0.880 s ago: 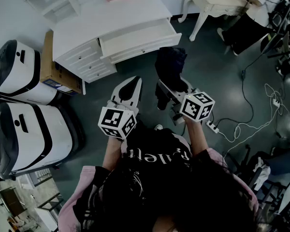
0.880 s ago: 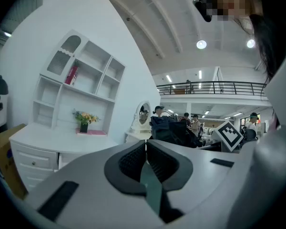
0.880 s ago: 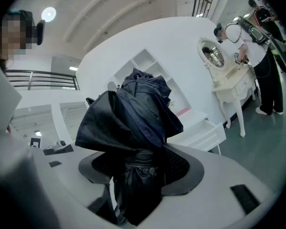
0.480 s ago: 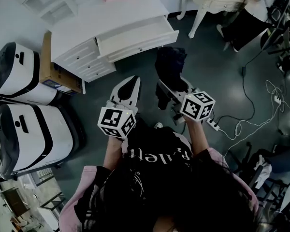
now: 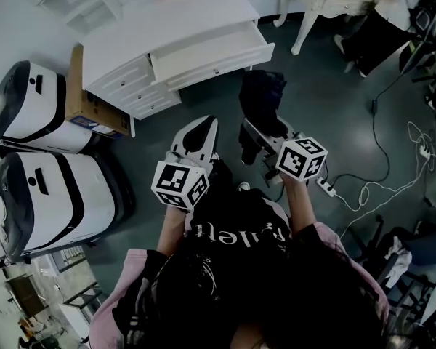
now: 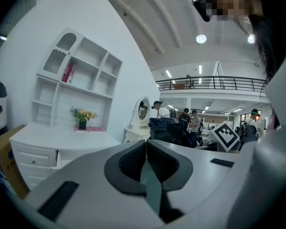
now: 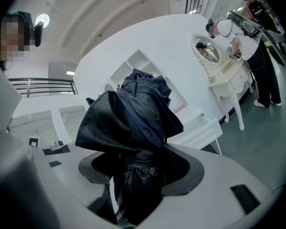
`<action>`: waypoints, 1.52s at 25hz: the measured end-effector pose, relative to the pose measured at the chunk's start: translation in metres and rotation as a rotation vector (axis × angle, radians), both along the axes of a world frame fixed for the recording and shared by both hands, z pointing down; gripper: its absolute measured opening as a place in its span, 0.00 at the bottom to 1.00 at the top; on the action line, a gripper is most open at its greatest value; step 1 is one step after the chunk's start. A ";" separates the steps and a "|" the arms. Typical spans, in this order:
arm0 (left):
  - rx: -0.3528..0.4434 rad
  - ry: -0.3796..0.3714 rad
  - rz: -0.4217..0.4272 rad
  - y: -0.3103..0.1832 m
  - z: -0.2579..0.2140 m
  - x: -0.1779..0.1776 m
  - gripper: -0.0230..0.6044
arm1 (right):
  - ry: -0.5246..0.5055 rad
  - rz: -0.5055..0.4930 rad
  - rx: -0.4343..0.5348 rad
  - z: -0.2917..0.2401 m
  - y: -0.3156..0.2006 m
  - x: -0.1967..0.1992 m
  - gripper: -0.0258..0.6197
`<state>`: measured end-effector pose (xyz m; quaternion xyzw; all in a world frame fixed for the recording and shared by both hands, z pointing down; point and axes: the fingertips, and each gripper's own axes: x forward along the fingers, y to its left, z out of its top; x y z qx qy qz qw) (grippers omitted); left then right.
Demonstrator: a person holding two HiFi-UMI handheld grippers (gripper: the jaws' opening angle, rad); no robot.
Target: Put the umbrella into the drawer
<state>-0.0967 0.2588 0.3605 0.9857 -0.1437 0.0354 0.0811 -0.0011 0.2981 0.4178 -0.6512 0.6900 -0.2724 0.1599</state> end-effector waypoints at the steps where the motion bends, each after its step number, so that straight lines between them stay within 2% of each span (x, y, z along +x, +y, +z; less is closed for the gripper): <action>1: 0.001 -0.003 -0.002 -0.001 0.000 0.001 0.07 | -0.002 -0.002 -0.001 0.001 -0.002 0.001 0.47; 9: -0.019 -0.034 -0.013 -0.025 0.010 0.012 0.07 | -0.008 -0.020 -0.030 0.010 -0.026 0.011 0.47; 16: -0.043 -0.036 0.003 -0.067 0.020 0.051 0.07 | 0.000 -0.010 -0.067 0.019 -0.065 0.048 0.47; 23: -0.061 -0.055 0.033 -0.136 0.024 0.086 0.07 | -0.010 0.029 -0.100 0.023 -0.129 0.087 0.47; 29: -0.071 -0.070 0.050 -0.214 0.029 0.111 0.07 | -0.018 0.045 -0.123 0.027 -0.201 0.112 0.47; 38: -0.088 -0.040 0.056 -0.319 0.030 0.126 0.07 | 0.008 0.056 -0.160 0.030 -0.304 0.134 0.47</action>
